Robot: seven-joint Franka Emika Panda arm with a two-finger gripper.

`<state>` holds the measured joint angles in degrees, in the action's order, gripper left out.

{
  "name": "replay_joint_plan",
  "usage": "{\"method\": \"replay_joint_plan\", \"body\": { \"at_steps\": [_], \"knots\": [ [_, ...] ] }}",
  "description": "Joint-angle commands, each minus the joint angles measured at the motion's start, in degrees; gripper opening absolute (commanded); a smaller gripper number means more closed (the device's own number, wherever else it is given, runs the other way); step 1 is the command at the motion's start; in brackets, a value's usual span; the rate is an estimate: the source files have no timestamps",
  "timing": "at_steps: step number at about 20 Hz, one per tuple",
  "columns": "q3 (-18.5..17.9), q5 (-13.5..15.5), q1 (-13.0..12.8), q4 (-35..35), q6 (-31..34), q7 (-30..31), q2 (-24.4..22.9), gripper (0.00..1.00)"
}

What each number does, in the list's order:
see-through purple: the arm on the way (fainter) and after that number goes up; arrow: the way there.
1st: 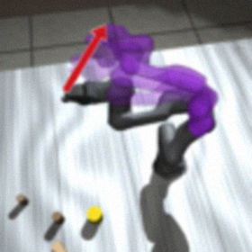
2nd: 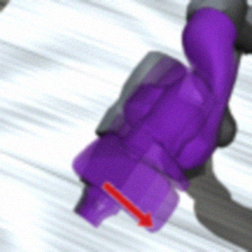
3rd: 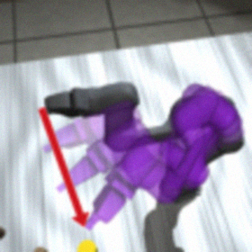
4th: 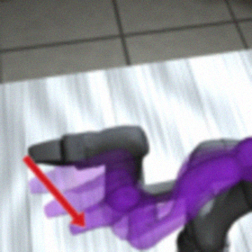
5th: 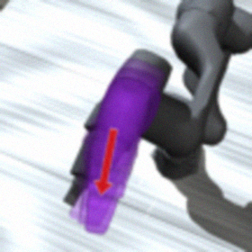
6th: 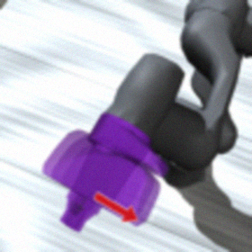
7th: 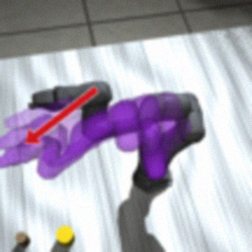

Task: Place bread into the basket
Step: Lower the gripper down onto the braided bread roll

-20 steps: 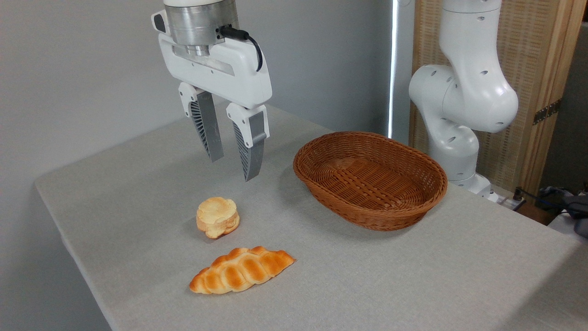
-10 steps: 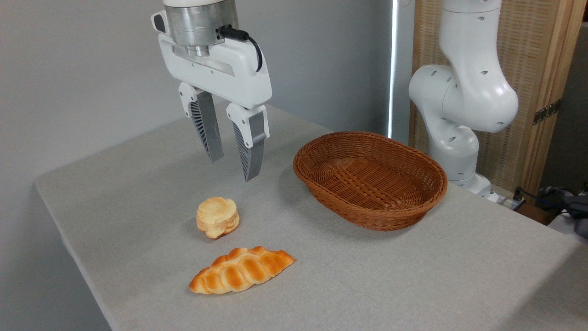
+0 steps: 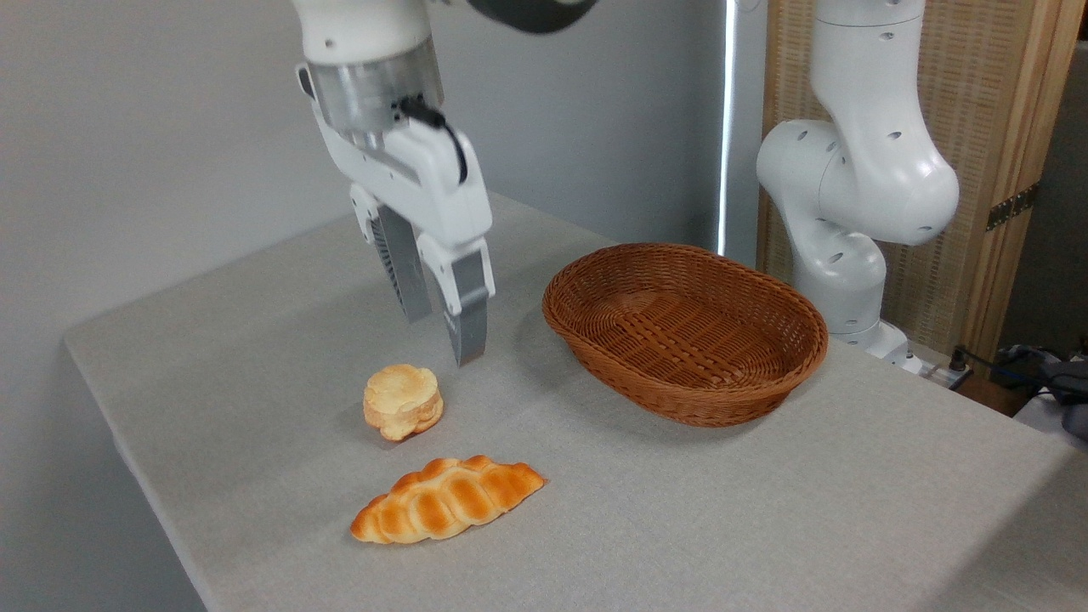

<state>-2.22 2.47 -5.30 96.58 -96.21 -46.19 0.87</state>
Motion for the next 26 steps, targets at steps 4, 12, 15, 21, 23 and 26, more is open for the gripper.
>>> {"method": "replay_joint_plan", "body": {
  "at_steps": [4, 12, 15, 21, 23, 26],
  "knots": [
    [-0.4, -1.8, -0.1, 11.7, -14.4, -5.4, -0.7, 1.00],
    [-0.3, -7.1, -0.4, 16.6, -16.5, -16.3, 1.2, 1.00],
    [-0.3, -7.5, -0.5, 16.8, -18.7, -17.0, 2.3, 1.00],
    [0.1, -8.2, -0.5, 17.8, -20.2, -17.1, 3.6, 1.00],
    [0.1, -8.1, -0.5, 18.1, -22.1, -17.1, 3.9, 1.00],
    [0.1, -8.2, -0.5, 18.1, -23.8, -17.1, 4.4, 1.00]
  ]
}}
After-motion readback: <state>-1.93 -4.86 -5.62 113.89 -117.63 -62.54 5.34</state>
